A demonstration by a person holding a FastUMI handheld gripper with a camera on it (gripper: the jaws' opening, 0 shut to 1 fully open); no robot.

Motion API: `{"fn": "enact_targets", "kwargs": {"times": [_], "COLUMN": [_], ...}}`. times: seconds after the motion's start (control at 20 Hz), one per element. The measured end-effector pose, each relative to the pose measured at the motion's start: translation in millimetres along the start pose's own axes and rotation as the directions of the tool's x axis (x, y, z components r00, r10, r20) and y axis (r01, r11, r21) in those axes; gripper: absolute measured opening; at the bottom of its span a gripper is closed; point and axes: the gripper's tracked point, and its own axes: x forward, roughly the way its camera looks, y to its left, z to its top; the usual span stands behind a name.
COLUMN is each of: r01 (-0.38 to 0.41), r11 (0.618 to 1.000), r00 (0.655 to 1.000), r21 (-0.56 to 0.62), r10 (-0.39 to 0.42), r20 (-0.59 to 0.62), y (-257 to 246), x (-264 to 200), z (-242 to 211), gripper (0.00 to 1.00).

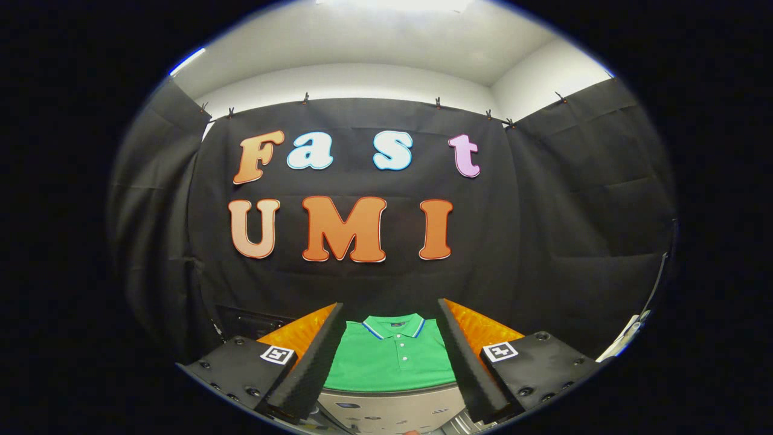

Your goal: Put the clothes into the washing machine and then close the washing machine lid.

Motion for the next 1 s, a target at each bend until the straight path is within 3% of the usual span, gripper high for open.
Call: {"fn": "enact_targets", "kwargs": {"times": [0.6, 1.0], "r01": [-0.017, -0.039], "r11": [1.0, 0.999], "r00": [1.0, 0.988], "r21": [-0.021, -0.002], "r10": [0.017, 0.038], "r20": [-0.014, -0.15], "y": [-5, -28], "x": [12, 93], "z": [0, -66], "gripper": [0.98, 0.98]}}
